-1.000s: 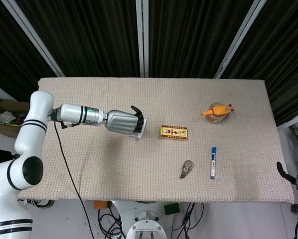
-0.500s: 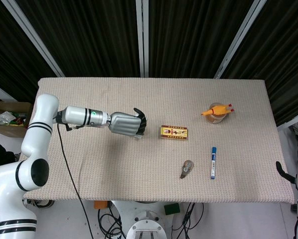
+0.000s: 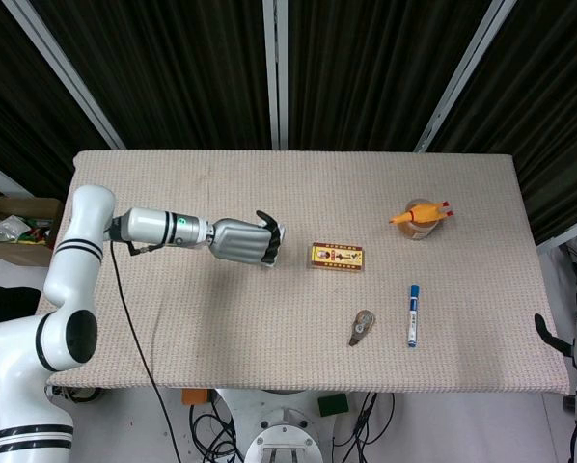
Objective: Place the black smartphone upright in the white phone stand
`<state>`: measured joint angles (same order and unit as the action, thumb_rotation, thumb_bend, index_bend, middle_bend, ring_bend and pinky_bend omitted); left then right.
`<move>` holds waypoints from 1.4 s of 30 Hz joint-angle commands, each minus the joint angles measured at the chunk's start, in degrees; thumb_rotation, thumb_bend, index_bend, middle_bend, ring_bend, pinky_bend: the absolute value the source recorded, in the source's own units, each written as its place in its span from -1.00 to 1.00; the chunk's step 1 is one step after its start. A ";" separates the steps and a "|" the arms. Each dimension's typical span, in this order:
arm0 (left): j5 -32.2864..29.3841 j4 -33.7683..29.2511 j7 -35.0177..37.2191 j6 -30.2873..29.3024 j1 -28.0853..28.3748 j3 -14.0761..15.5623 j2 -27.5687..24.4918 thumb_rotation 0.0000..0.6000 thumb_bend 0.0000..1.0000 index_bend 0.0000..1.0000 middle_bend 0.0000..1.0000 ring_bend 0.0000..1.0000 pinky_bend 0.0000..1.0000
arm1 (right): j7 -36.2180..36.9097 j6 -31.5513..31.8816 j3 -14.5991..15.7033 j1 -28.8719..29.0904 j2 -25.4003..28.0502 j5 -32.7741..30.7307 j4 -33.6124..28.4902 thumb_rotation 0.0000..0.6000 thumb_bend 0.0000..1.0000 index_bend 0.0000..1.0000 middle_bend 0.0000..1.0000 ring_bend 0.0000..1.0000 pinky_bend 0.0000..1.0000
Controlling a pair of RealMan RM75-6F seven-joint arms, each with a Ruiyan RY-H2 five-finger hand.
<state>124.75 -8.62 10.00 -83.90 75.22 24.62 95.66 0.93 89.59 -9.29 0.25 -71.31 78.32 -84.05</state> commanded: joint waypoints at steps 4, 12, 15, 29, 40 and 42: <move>-0.62 0.16 0.26 -0.21 -0.31 0.64 0.22 1.00 -0.30 0.51 0.41 -0.06 0.11 | -0.02 -0.28 -0.05 -0.02 -0.19 -0.39 0.22 1.00 -0.41 -1.00 -1.00 -1.00 -1.00; -1.50 0.48 0.61 0.08 -0.65 1.31 0.80 1.00 -0.30 0.50 0.40 -0.07 0.10 | -0.08 -0.53 -0.04 -0.08 -0.39 -0.65 0.43 1.00 -0.41 -1.00 -1.00 -1.00 -1.00; -1.90 0.54 0.84 0.06 -0.71 1.39 0.94 1.00 -0.30 0.50 0.39 -0.08 0.09 | 0.09 -0.75 -0.03 -0.05 -0.47 -0.76 0.65 1.00 -0.41 -1.00 -1.00 -1.00 -1.00; -3.74 0.90 1.69 3.10 -0.78 1.57 1.55 1.00 -0.30 -0.08 -0.16 -0.42 -0.16 | 0.73 -1.32 0.05 -0.13 -0.63 -1.04 1.42 1.00 -0.41 -1.00 -1.00 -1.00 -1.00; -4.79 0.86 2.00 5.52 -0.97 1.73 1.34 1.00 -0.34 -0.71 -0.62 -0.62 -0.32 | 0.84 -1.47 -0.05 -0.05 -0.58 -1.02 1.56 1.00 -0.41 -1.00 -1.00 -1.00 -1.00; -5.10 0.83 1.80 5.86 -1.03 1.62 1.18 1.00 -0.34 -0.82 -0.71 -0.67 -0.36 | 0.81 -1.42 -0.09 -0.09 -0.57 -1.08 1.54 1.00 -0.41 -1.00 -1.00 -1.00 -1.00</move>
<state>119.71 -7.78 11.85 -78.10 74.21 26.28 96.88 1.75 88.16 -9.39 0.17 -71.88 77.22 -82.51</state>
